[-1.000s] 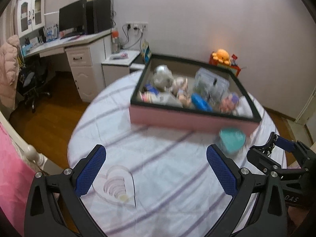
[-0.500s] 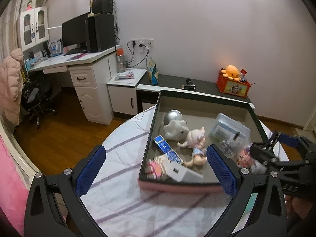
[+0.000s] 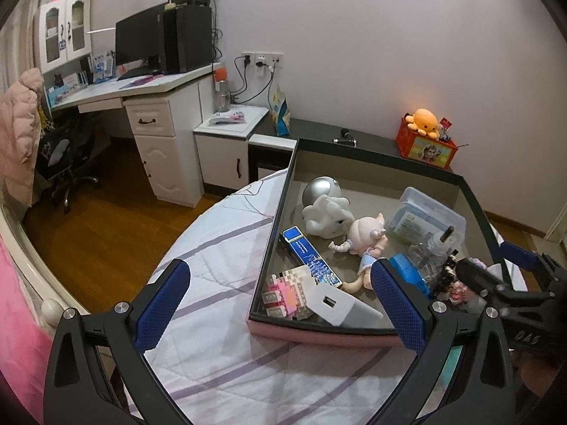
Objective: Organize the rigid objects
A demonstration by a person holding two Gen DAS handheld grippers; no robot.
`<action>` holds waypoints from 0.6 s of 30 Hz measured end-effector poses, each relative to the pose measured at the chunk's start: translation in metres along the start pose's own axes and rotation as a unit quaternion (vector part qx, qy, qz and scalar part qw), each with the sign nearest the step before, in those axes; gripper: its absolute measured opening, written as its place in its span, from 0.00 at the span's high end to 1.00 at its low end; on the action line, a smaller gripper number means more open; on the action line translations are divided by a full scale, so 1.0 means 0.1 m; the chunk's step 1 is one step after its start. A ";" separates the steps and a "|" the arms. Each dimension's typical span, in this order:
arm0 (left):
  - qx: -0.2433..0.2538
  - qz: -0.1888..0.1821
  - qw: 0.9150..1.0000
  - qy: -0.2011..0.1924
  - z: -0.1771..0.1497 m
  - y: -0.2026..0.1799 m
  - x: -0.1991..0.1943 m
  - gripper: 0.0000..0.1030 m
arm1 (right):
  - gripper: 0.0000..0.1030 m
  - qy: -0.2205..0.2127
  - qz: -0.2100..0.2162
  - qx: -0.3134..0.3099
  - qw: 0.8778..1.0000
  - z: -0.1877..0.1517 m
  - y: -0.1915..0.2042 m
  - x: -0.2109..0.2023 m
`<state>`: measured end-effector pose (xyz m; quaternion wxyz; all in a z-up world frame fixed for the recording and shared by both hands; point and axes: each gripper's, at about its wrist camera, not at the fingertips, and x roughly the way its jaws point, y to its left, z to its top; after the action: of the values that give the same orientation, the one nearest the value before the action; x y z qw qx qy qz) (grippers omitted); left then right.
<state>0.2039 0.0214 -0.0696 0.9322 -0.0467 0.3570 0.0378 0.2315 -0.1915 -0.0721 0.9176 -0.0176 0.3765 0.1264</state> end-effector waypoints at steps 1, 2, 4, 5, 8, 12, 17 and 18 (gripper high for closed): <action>0.000 0.000 1.000 -0.003 0.00 0.00 -0.05 0.00 | 0.00 -0.005 0.002 0.008 1.000 -0.01 -0.02 -0.06; -0.001 0.000 1.000 -0.005 -0.01 -0.01 -0.09 0.00 | 0.00 -0.013 0.004 0.017 1.000 -0.01 -0.03 -0.13; 0.000 -0.003 1.000 -0.009 -0.03 -0.01 -0.21 0.00 | 0.00 -0.028 0.015 0.031 0.999 -0.03 -0.06 -0.30; 0.000 -0.003 1.000 -0.011 -0.04 -0.02 -0.26 0.00 | 0.00 -0.035 0.031 0.038 0.998 -0.06 -0.06 -0.38; 0.004 -0.008 1.000 -0.018 -0.09 -0.05 -0.46 0.00 | 0.00 -0.055 0.076 0.059 0.994 -0.14 -0.07 -0.66; 0.012 -0.016 1.000 -0.024 -0.18 -0.11 -0.73 0.00 | 0.00 -0.075 0.066 0.065 0.993 -0.28 -0.02 -1.05; 0.021 -0.022 0.999 -0.036 -0.29 -0.20 -1.11 0.00 | 0.00 -0.095 0.047 0.077 0.991 -0.48 0.00 -1.51; 0.022 -0.023 0.999 -0.038 -0.32 -0.20 -1.19 0.00 | 0.00 -0.097 0.040 0.081 0.991 -0.54 0.00 -1.61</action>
<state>0.0964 -0.0069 -0.0125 0.9466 -0.0331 0.3207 0.0098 0.0843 -0.2333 0.0010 0.9425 0.0844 0.2948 0.1327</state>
